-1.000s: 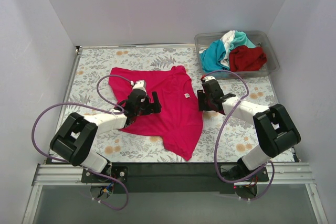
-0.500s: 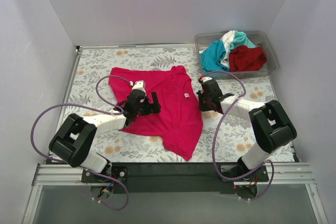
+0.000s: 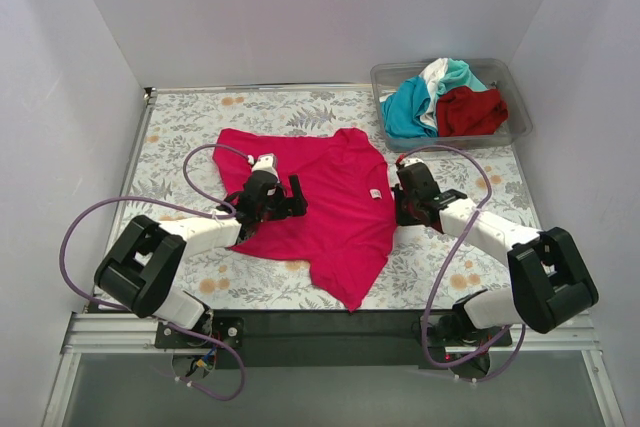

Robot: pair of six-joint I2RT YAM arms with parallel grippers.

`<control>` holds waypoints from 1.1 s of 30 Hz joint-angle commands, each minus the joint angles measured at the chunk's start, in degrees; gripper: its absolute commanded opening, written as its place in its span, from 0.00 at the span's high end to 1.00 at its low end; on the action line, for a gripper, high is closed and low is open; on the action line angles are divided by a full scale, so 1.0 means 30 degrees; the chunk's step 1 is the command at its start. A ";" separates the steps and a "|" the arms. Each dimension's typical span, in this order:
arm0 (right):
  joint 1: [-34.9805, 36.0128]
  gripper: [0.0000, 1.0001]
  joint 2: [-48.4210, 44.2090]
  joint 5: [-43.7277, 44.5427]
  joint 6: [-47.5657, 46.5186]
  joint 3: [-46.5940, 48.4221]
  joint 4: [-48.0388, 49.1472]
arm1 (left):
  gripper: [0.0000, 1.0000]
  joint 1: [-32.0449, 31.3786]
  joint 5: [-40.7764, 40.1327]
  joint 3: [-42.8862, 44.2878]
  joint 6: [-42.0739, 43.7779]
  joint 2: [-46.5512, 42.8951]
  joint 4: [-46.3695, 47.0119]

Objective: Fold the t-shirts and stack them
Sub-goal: Flatten the tshirt out

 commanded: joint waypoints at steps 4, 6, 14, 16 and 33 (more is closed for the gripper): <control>-0.0056 0.99 -0.1087 0.0213 0.0455 -0.0115 -0.2824 | 0.04 0.0122 0.0219 -0.0132 -0.0143 -0.0343 0.0350; -0.0056 0.99 -0.1322 -0.0021 0.0426 -0.0114 -0.3495 | 0.04 0.0122 0.0219 -0.0190 -0.0143 -0.0636 0.0291; -0.0056 0.63 -0.2143 0.0302 0.0016 0.0643 -0.3705 | 0.03 0.0151 -0.2904 -0.0162 -0.0143 -0.4112 -0.1638; -0.0027 0.56 -0.2172 0.0097 -0.0365 0.1840 -0.3647 | 0.02 0.0384 -0.3704 -0.0335 -0.0259 -0.5348 -0.2607; 0.3723 0.47 0.2424 -0.2686 -0.1976 0.6797 0.0189 | 0.02 0.5366 -0.7281 -0.2885 -0.5005 -0.8926 -0.7208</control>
